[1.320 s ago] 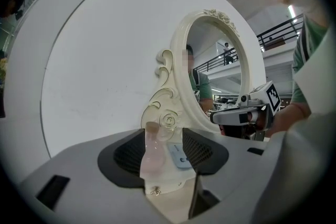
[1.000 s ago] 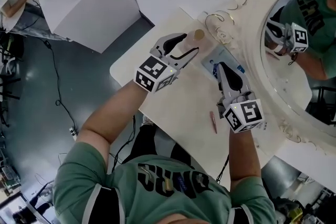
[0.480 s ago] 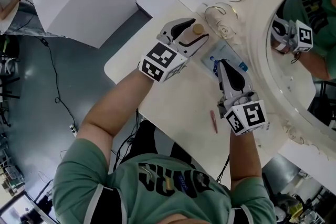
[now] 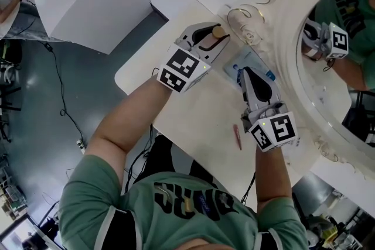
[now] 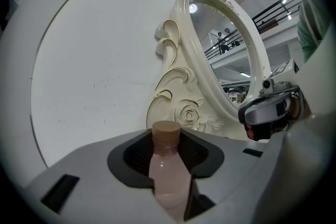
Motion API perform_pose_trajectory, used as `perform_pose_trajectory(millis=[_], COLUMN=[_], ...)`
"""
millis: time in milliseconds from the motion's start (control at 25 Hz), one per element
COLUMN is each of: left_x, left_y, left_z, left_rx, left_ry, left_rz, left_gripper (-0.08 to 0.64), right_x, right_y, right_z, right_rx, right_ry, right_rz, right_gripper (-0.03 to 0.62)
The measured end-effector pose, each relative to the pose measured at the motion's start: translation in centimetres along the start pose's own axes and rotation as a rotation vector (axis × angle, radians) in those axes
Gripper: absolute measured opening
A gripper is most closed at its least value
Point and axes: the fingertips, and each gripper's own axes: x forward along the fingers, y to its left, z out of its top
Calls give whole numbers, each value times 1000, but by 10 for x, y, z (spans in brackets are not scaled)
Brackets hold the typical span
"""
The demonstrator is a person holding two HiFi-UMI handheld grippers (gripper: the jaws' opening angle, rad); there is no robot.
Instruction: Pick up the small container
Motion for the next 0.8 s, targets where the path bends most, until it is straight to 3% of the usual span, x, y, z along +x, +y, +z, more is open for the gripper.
perform_pose_trajectory(millis=[240, 800], left_x=[-9, -39], left_y=[0, -17], left_z=[5, 69], left_rx=[24, 76], left_ry=[26, -16], left_rz=[4, -25], left_gripper=[138, 138], right_x=[-1, -11], right_y=[-1, 15], right_z=[7, 52], right_rx=[-14, -35], right_ry=[1, -38], right_rz=[-6, -11], right_gripper=[11, 11])
